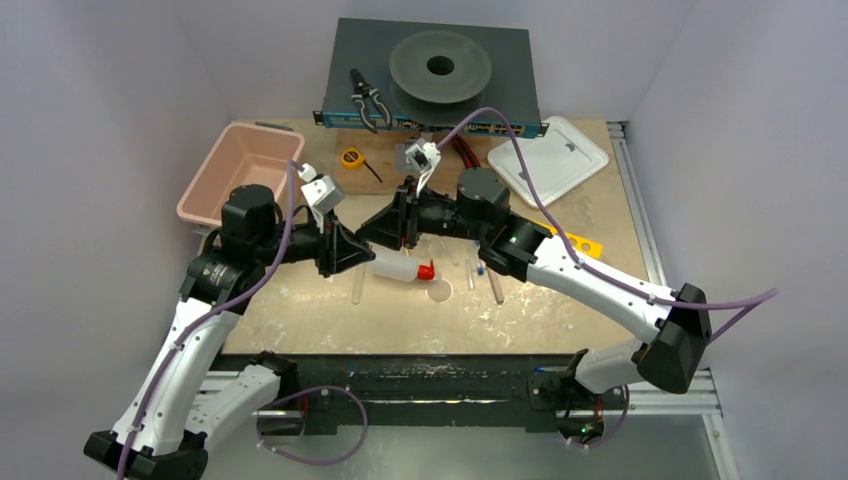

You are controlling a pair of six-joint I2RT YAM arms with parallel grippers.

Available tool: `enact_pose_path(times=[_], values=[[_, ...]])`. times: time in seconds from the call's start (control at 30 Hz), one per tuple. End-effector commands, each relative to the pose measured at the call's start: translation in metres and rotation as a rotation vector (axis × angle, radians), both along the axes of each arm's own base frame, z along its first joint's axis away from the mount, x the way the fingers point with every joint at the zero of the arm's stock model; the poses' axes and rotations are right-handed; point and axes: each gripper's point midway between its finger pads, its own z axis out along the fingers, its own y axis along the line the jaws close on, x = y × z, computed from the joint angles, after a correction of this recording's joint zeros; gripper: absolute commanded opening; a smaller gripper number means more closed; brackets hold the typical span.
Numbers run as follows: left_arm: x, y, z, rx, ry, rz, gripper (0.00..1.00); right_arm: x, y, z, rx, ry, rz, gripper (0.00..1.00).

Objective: Organize the chemistry lab equipment

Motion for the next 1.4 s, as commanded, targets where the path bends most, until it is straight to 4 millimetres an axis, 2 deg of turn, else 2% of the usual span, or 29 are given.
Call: enact_pose_path(times=[0.0,0.07,0.17,0.2,0.27,0.3,0.33,0.37,0.47,0.53,0.67,0.77,0.87,1.0,1.1,1.2,1.37], values=[[0.0,-0.001,0.01,-0.025,-0.017,0.01,0.0,0.002,-0.002,0.033,0.06,-0.05,-0.027,0.2],[0.002,-0.001,0.01,-0.024,-0.007,0.023,0.0,0.008,-0.003,0.028,0.029,-0.047,-0.056,0.11],[0.004,0.001,0.012,-0.018,0.014,0.047,0.23,0.02,-0.009,0.021,-0.031,-0.065,-0.129,0.0],[0.006,0.002,0.013,-0.015,0.017,0.056,0.31,0.026,-0.013,0.016,-0.064,-0.072,-0.163,0.0],[0.007,0.003,0.016,-0.014,0.02,0.077,0.68,0.038,-0.025,0.007,-0.131,-0.08,-0.248,0.0],[0.007,0.005,0.017,-0.009,0.011,0.083,0.82,0.038,-0.029,0.004,-0.152,-0.075,-0.262,0.0],[0.009,0.007,0.019,0.002,-0.006,0.096,0.93,0.042,-0.037,0.001,-0.173,-0.079,-0.296,0.0],[0.012,0.011,0.021,0.014,-0.023,0.124,0.98,0.047,-0.046,-0.007,-0.207,-0.085,-0.339,0.0],[0.023,0.024,0.026,0.078,-0.059,0.208,1.0,0.062,-0.08,-0.02,-0.268,-0.078,-0.452,0.0],[0.032,0.036,0.025,0.136,-0.05,0.28,1.0,0.078,-0.112,-0.029,-0.299,-0.041,-0.555,0.0],[0.036,0.06,0.006,0.316,0.013,0.343,1.0,0.107,-0.192,-0.04,-0.397,-0.003,-0.881,0.0],[0.036,0.075,-0.013,0.428,0.095,0.358,1.0,0.113,-0.241,-0.041,-0.466,-0.005,-1.111,0.0],[0.034,0.081,-0.028,0.463,0.157,0.33,1.0,0.113,-0.279,-0.04,-0.485,-0.016,-1.282,0.0],[0.043,0.088,-0.033,0.435,0.209,0.343,1.0,0.114,-0.331,-0.034,-0.466,-0.032,-1.494,0.0],[0.05,0.09,-0.032,0.44,0.222,0.342,1.0,0.113,-0.357,-0.028,-0.414,-0.06,-1.614,0.0],[0.054,0.09,-0.033,0.455,0.232,0.326,1.0,0.115,-0.371,-0.028,-0.405,-0.093,-1.677,0.0],[0.056,0.09,-0.046,0.48,0.272,0.311,1.0,0.122,-0.378,-0.034,-0.431,-0.136,-1.725,0.0]])
